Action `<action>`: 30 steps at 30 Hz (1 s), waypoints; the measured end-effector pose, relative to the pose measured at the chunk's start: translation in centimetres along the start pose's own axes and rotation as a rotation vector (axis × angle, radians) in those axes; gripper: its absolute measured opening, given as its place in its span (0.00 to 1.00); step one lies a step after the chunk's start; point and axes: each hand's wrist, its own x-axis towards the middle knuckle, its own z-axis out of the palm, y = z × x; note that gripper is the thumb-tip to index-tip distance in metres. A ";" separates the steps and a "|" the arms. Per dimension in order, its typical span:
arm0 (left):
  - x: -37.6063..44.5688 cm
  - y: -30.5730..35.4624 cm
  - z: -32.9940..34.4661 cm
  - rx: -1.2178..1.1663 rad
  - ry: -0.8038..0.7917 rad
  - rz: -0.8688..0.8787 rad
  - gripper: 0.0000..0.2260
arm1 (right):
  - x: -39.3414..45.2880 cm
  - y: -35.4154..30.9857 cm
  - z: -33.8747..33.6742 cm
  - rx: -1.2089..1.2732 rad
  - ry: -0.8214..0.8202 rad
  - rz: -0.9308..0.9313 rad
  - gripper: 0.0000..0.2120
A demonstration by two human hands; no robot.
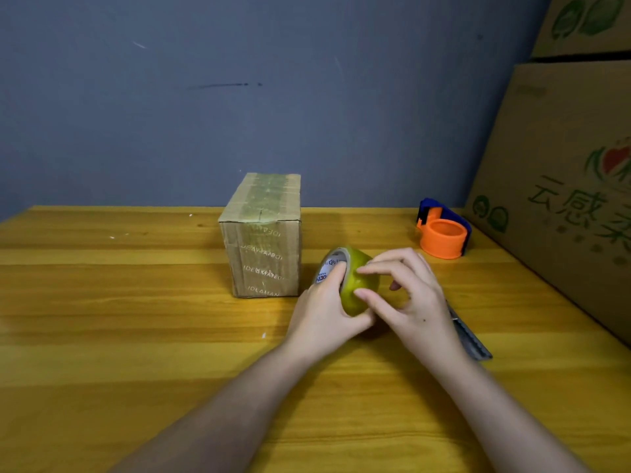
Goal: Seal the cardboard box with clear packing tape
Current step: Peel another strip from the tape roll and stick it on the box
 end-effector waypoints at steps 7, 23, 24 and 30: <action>0.0 -0.2 0.1 0.034 -0.003 0.032 0.14 | -0.1 0.2 0.3 -0.046 0.037 -0.018 0.07; 0.0 -0.2 0.5 -0.075 0.084 -0.052 0.19 | 0.1 -0.5 -0.5 -0.402 0.024 -0.225 0.05; -0.1 -0.3 0.6 -0.103 0.083 -0.058 0.19 | 0.1 -0.7 -0.6 -0.408 0.012 -0.232 0.04; -0.1 -0.2 0.8 -0.195 0.079 -0.073 0.18 | 0.1 -0.9 -0.4 -0.332 -0.027 -0.136 0.05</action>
